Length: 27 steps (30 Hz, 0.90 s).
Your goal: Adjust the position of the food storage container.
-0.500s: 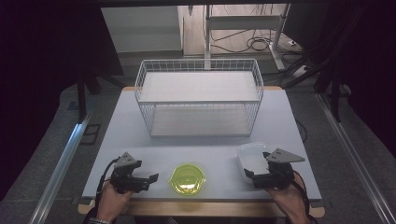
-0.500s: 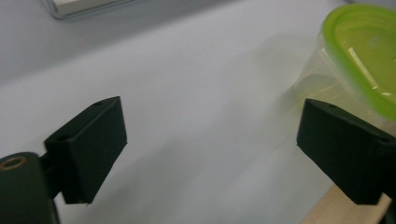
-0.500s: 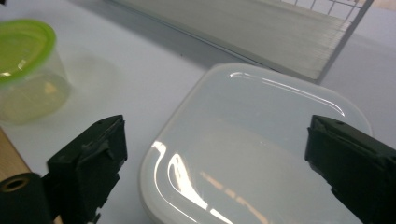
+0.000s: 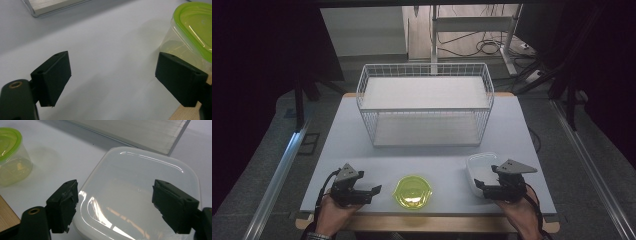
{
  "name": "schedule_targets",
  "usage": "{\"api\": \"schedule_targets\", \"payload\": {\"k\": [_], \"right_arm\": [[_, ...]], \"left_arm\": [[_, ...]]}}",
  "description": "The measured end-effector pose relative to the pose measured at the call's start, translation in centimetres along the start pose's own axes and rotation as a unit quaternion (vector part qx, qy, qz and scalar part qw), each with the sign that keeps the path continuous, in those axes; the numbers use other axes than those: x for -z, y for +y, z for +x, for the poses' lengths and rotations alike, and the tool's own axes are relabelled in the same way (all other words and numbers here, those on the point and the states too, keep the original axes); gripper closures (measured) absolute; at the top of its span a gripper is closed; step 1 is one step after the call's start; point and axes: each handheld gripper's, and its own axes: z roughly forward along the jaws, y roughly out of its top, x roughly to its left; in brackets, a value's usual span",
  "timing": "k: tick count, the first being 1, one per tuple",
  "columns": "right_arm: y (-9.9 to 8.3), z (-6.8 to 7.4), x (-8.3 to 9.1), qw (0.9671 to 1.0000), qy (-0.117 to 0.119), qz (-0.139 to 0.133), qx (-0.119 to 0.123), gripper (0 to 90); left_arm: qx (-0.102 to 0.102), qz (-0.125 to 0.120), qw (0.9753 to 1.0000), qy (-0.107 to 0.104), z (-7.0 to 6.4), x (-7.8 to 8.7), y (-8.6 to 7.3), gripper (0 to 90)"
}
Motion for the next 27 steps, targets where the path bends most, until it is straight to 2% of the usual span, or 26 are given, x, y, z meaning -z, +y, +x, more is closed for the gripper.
{"api": "schedule_targets", "payload": {"k": [6,11,12,13,14,15,17,21,22,27], "right_arm": [[0.1,0.1,0.2,1.0000,0.002,0.005,-0.007,33.7],[0.1,0.0,0.3,0.9999,0.001,0.007,-0.012,39.3],[0.1,0.0,0.3,0.9999,0.001,0.007,-0.012,39.3],[0.0,0.0,0.4,0.9999,-0.001,0.007,-0.012,40.6],[0.0,0.0,0.4,0.9999,-0.001,0.007,-0.012,40.6],[0.1,0.0,0.4,0.9999,-0.002,0.008,-0.011,40.7],[0.1,0.1,0.4,0.9999,-0.005,0.008,-0.009,40.6],[0.1,0.2,0.4,0.9999,-0.004,0.007,-0.007,39.3],[0.1,0.2,0.4,1.0000,-0.007,0.004,-0.006,38.1],[0.1,0.1,0.4,0.9999,-0.010,0.002,-0.008,36.3]], "left_arm": [[-0.020,-0.005,0.9998,0.002,-0.3,0.0,0.0,19.2],[-0.035,-0.038,0.9986,-0.011,-1.2,0.9,0.6,25.2],[-0.035,-0.038,0.9986,-0.011,-1.2,0.9,0.6,26.7],[-0.035,-0.046,0.9981,-0.019,-1.6,1.1,0.8,29.8],[-0.035,-0.046,0.9981,-0.019,-1.6,1.1,0.8,32.7],[-0.032,-0.049,0.9978,-0.030,-2.0,1.2,1.0,32.7],[-0.025,-0.051,0.9977,-0.037,-2.6,1.4,1.5,42.6],[-0.028,-0.050,0.9972,-0.048,-3.6,1.6,2.2,52.8],[-0.033,-0.051,0.9966,-0.056,-4.4,1.7,2.5,55.5],[-0.037,-0.059,0.9938,-0.086,-6.0,1.5,3.5,66.3]]}}
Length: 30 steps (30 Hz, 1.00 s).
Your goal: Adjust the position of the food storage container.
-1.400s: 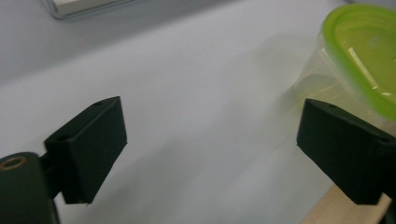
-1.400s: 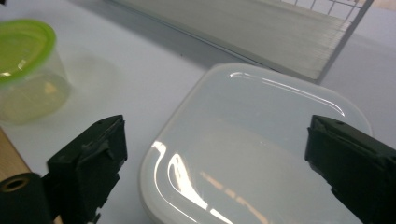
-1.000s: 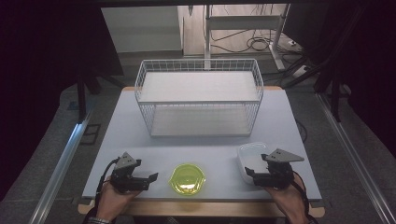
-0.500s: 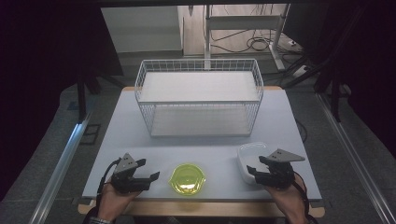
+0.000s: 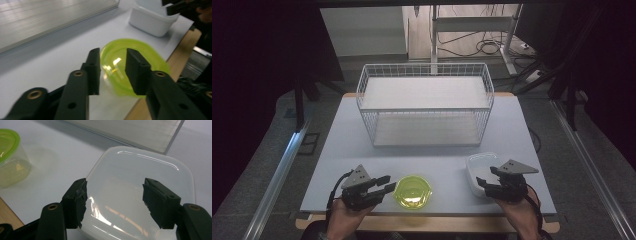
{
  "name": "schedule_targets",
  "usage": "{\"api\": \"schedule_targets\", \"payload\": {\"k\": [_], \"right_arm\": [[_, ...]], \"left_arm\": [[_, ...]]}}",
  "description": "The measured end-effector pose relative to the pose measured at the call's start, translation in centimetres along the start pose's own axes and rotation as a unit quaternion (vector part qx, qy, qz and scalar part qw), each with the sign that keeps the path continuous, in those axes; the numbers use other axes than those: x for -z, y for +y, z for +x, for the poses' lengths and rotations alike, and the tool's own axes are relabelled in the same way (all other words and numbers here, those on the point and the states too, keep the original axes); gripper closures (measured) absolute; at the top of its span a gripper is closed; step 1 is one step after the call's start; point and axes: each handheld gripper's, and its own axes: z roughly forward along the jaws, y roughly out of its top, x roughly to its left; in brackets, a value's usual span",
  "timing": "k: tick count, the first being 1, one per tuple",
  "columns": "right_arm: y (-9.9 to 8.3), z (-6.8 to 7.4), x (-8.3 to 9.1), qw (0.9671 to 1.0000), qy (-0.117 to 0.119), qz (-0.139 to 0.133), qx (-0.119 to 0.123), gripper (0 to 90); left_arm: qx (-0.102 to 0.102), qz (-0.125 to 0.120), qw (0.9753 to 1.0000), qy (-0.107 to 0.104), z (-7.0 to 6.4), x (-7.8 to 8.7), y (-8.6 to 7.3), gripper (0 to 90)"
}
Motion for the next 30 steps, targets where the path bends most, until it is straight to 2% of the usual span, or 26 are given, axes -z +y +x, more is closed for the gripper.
{"api": "schedule_targets", "payload": {"k": [1,2,3,4,5,6,8,9,13,14,16,17,18,21,24,27,30], "right_arm": [[0.0,0.0,0.0,1.0000,0.000,0.000,0.000,36.3],[0.0,0.0,0.0,1.0000,0.000,-0.001,0.000,35.5],[0.0,0.0,0.0,1.0000,0.000,-0.001,0.000,35.5],[0.0,0.0,0.0,1.0000,-0.002,-0.001,0.001,34.9],[0.0,0.0,0.0,1.0000,-0.002,-0.001,0.001,34.7],[0.0,0.1,0.0,1.0000,-0.002,-0.001,0.002,34.3],[0.0,0.1,-0.1,1.0000,-0.003,0.000,0.003,34.2],[0.0,0.1,-0.1,1.0000,-0.004,0.000,0.004,33.8],[0.0,0.1,-0.1,1.0000,-0.007,-0.001,0.004,33.4],[0.0,0.1,-0.1,1.0000,-0.007,-0.001,0.004,33.4],[0.0,0.1,-0.1,1.0000,-0.009,-0.001,0.004,33.2],[0.0,0.1,-0.1,1.0000,-0.009,-0.001,0.004,33.2],[0.0,0.1,-0.1,0.9999,-0.009,-0.001,0.006,33.2],[0.0,0.2,-0.2,0.9999,-0.009,0.000,0.007,33.2],[0.0,0.2,-0.2,0.9999,-0.009,0.000,0.009,33.1],[0.0,0.2,-0.2,0.9999,-0.009,-0.001,0.010,33.1],[0.0,0.2,-0.2,0.9999,-0.010,-0.001,0.010,33.0]], "left_arm": [[0.000,0.000,1.0000,0.000,0.0,0.0,0.0,69.9],[-0.002,0.002,0.9999,-0.013,-0.6,-0.5,0.4,74.8],[-0.002,0.002,0.9999,-0.013,-0.6,-0.5,0.4,77.5],[-0.011,0.007,0.9996,-0.023,-1.2,-1.2,0.7,80.9],[-0.011,0.007,0.9996,-0.023,-1.2,-1.2,0.7,82.6],[-0.026,0.014,0.9991,-0.031,-2.0,-2.0,1.0,85.4],[-0.034,0.017,0.9987,-0.034,-2.4,-2.4,1.1,86.3],[-0.039,0.020,0.9981,-0.043,-2.8,-3.0,1.2,89.6],[-0.038,0.029,0.9967,-0.066,-3.8,-4.3,1.4,90.0],[-0.038,0.029,0.9967,-0.066,-3.8,-4.3,1.4,90.0],[-0.043,0.036,0.9955,-0.076,-4.9,-5.4,1.4,90.0],[-0.043,0.036,0.9955,-0.076,-4.9,-5.4,1.4,90.0],[-0.051,0.040,0.9948,-0.079,-5.7,-6.0,1.4,90.0],[-0.057,0.048,0.9941,-0.079,-6.4,-6.7,1.3,90.0],[-0.067,0.067,0.9925,-0.077,-7.3,-7.8,1.0,90.0],[-0.076,0.077,0.9919,-0.067,-7.6,-8.2,0.9,90.0],[-0.074,0.080,0.9919,-0.066,-7.6,-8.2,1.0,90.0]]}}
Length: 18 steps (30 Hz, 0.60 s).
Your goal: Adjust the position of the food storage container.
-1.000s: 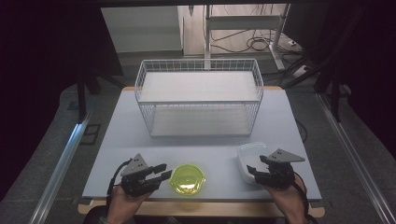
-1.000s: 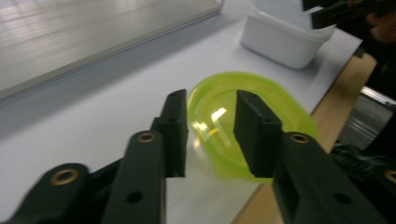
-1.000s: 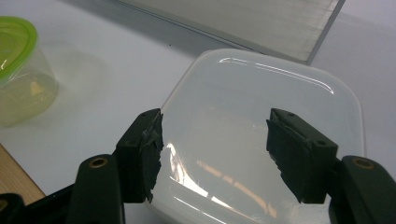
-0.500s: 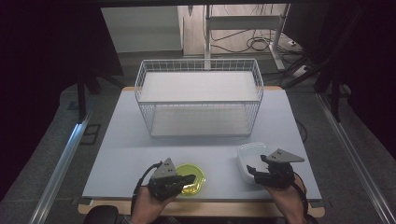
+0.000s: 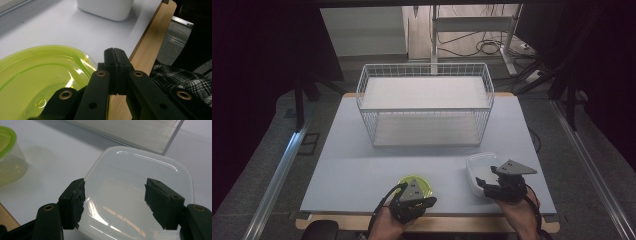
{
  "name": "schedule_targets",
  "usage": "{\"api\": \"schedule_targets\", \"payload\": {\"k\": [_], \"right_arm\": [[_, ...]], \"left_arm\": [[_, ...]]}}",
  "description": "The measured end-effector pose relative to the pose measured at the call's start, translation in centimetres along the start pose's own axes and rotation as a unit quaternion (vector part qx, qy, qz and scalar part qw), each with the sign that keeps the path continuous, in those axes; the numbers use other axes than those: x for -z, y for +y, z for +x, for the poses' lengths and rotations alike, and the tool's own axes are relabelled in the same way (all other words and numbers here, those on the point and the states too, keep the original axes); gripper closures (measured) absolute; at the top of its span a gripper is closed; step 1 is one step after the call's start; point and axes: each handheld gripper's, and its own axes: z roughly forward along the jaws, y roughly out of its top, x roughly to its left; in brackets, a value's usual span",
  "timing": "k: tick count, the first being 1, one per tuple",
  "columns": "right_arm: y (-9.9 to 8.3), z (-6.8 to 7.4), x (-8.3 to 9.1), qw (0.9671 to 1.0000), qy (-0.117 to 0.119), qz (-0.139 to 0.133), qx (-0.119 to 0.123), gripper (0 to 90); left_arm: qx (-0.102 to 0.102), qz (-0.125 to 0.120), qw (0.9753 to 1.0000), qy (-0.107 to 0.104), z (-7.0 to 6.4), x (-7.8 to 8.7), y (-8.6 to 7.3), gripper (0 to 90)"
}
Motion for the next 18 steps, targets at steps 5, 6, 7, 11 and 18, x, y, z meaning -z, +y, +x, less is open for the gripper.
{"api": "schedule_targets", "payload": {"k": [5,6,7,11,18], "right_arm": [[0.0,0.0,0.0,1.0000,0.000,-0.002,0.001,32.9],[0.0,0.0,0.0,1.0000,-0.001,-0.002,0.001,32.9],[0.0,0.1,0.1,1.0000,-0.001,-0.003,0.001,32.9],[0.0,0.0,0.1,1.0000,-0.002,-0.004,0.001,32.8],[0.0,0.0,0.1,1.0000,-0.003,-0.006,0.002,32.7]], "left_arm": [[0.012,0.011,0.9997,0.019,0.7,0.2,-0.2,90.0],[0.019,0.007,0.9996,0.020,1.1,0.3,-0.2,90.0],[0.019,0.008,0.9994,0.026,1.2,0.4,-0.3,90.0],[0.029,0.007,0.9986,0.044,2.2,0.8,-0.5,90.0],[0.050,0.007,0.9960,0.074,4.0,1.6,-0.9,90.0]]}}
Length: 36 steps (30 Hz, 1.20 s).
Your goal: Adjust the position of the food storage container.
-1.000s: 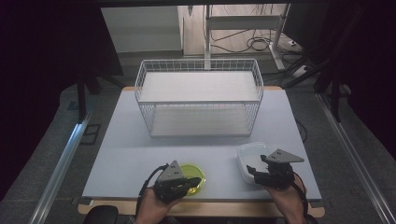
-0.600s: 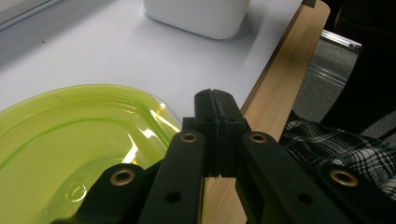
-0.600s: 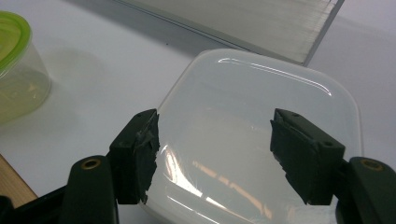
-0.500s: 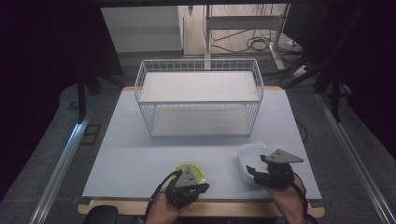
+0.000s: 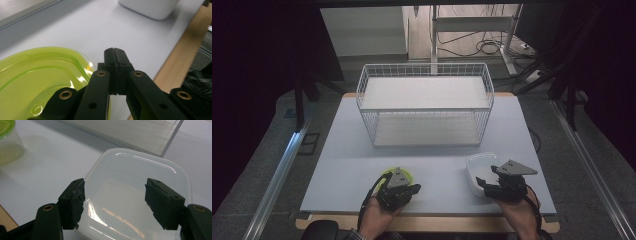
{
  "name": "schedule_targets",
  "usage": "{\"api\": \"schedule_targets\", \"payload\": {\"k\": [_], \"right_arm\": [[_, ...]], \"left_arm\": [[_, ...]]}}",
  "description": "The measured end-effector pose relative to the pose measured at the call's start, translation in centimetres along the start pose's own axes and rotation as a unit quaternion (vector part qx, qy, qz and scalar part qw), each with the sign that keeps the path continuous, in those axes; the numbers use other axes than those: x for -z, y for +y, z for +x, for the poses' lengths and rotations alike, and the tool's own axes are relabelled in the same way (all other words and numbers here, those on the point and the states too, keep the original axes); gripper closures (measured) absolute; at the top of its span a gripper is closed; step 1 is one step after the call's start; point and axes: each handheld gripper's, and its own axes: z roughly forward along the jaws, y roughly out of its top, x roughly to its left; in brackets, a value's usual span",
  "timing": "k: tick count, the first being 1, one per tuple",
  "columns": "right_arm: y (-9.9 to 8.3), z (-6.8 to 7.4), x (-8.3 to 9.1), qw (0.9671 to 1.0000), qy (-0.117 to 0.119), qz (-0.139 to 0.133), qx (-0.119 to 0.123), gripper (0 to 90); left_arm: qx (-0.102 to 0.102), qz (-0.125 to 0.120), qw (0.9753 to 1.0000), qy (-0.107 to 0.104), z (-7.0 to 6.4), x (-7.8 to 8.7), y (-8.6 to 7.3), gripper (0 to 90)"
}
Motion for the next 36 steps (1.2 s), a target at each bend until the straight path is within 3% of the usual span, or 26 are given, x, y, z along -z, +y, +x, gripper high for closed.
{"api": "schedule_targets", "payload": {"k": [9,16,22,28,31,36], "right_arm": [[0.0,0.0,0.0,1.0000,-0.002,-0.001,0.001,32.5],[0.0,0.0,0.0,1.0000,-0.001,-0.002,0.001,32.5],[0.0,0.0,0.0,1.0000,-0.001,-0.002,0.001,32.5],[0.0,0.0,0.0,1.0000,-0.001,0.001,-0.001,32.5],[0.0,-0.1,-0.1,1.0000,-0.003,0.007,-0.006,34.8],[0.2,-0.8,0.6,0.9996,-0.013,0.011,-0.023,52.8]], "left_arm": [[0.017,0.002,0.9988,0.046,2.6,0.8,-0.4,90.0],[0.034,0.002,0.9971,0.069,4.7,1.6,-0.8,90.0],[0.060,0.006,0.9934,0.097,7.2,2.6,-1.5,90.0],[0.082,0.004,0.9898,0.117,8.9,3.6,-2.1,90.0],[0.083,0.002,0.9897,0.117,8.9,3.6,-2.2,89.9],[0.071,-0.009,0.9921,0.103,7.8,3.3,-1.8,87.0]]}}
